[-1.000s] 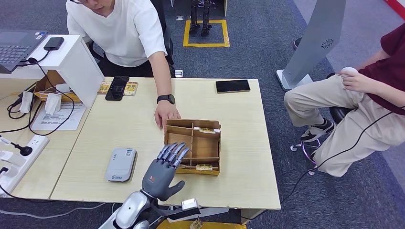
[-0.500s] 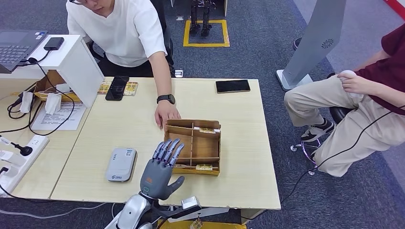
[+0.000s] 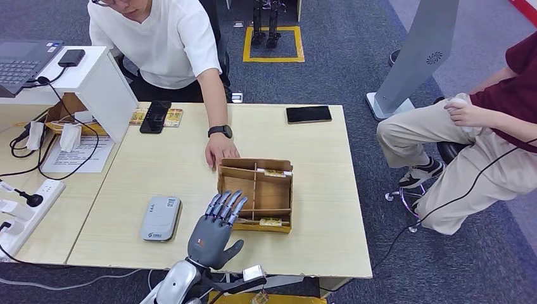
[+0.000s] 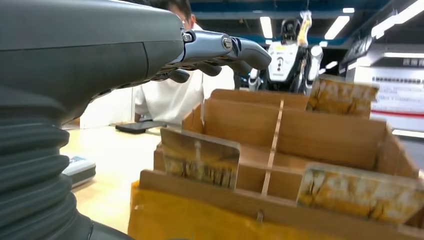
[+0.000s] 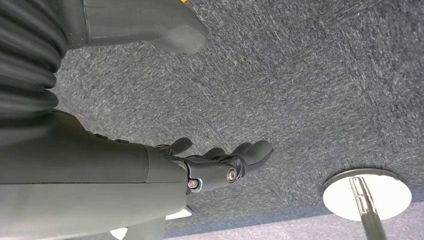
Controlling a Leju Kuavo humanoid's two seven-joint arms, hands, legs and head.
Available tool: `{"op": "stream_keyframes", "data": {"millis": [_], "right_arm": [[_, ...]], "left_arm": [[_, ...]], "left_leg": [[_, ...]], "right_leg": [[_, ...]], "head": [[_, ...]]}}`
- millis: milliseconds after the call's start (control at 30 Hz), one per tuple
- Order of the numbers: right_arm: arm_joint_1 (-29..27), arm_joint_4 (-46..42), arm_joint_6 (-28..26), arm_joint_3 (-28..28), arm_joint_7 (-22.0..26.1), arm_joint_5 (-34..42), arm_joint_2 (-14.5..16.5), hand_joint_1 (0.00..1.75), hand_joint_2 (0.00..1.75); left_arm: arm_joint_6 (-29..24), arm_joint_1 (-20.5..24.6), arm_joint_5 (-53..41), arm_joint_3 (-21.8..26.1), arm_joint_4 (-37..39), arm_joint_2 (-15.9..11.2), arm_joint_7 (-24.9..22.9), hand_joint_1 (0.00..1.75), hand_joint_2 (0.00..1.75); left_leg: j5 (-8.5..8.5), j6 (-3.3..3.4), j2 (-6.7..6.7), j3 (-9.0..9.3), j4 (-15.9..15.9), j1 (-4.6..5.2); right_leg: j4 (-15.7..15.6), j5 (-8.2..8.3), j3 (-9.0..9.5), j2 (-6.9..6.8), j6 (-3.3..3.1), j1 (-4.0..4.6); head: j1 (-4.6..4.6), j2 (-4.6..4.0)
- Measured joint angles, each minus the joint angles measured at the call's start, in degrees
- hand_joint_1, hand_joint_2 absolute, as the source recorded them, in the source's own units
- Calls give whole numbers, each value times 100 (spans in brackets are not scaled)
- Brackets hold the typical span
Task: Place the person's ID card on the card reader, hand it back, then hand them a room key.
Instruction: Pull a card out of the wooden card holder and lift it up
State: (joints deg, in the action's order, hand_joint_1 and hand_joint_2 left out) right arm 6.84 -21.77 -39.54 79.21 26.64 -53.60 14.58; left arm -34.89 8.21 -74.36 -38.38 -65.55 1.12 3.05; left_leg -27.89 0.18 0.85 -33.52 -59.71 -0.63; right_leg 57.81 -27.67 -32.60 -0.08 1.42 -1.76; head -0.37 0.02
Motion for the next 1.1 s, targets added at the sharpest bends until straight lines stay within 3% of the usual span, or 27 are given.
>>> {"op": "stream_keyframes", "data": {"millis": [267, 300, 367, 433, 533, 733, 1100], "right_arm": [[0, 1, 0, -9, -2, 30, 1, 0, 175], [0, 2, 0, -10, -3, 31, 1, 0, 175], [0, 2, 0, -11, -4, 33, 1, 0, 175], [0, 2, 0, -13, -5, 38, 1, 0, 175], [-1, 2, 0, -30, -8, 46, 0, 0, 175], [-5, 2, 0, -87, -9, 59, 0, 0, 175], [-10, 1, 0, -104, -26, 67, 1, 0, 175]], "left_arm": [[268, 23, -93, 0, 251, 2, -82, 5, 175], [283, 27, -97, 0, 275, 2, -85, 15, 175], [309, 32, -101, 0, 310, 2, -101, 79, 175], [338, 34, -95, 0, 328, 3, -129, 129, 175], [374, 47, -76, 0, 348, 5, -157, 129, 175], [362, 141, -63, 0, 354, 47, -193, 173, 175], [182, 148, -13, 1, 354, 84, -253, 175, 175]], "left_leg": [[0, 0, 0, 0, 0, 0], [0, 0, 0, 0, 0, 0], [0, 0, 0, 0, 0, 0], [0, 0, 0, 0, 0, 0], [0, 0, 0, 0, 0, 0], [0, 0, 0, 2, 0, 0], [0, 0, 0, 2, 0, 0]], "right_leg": [[0, 0, 0, 0, 0, 0], [0, 0, 0, 0, 0, 0], [0, 0, 0, 0, 0, 0], [0, 0, 0, 0, 0, 0], [0, 0, 0, 0, 0, 0], [0, 0, 2, 1, 0, 0], [0, 0, 2, 0, 0, 0]], "head": [[-1, 1], [-1, 1], [-1, 1], [-1, 1], [-1, 1], [-1, 0], [-1, 0]]}}
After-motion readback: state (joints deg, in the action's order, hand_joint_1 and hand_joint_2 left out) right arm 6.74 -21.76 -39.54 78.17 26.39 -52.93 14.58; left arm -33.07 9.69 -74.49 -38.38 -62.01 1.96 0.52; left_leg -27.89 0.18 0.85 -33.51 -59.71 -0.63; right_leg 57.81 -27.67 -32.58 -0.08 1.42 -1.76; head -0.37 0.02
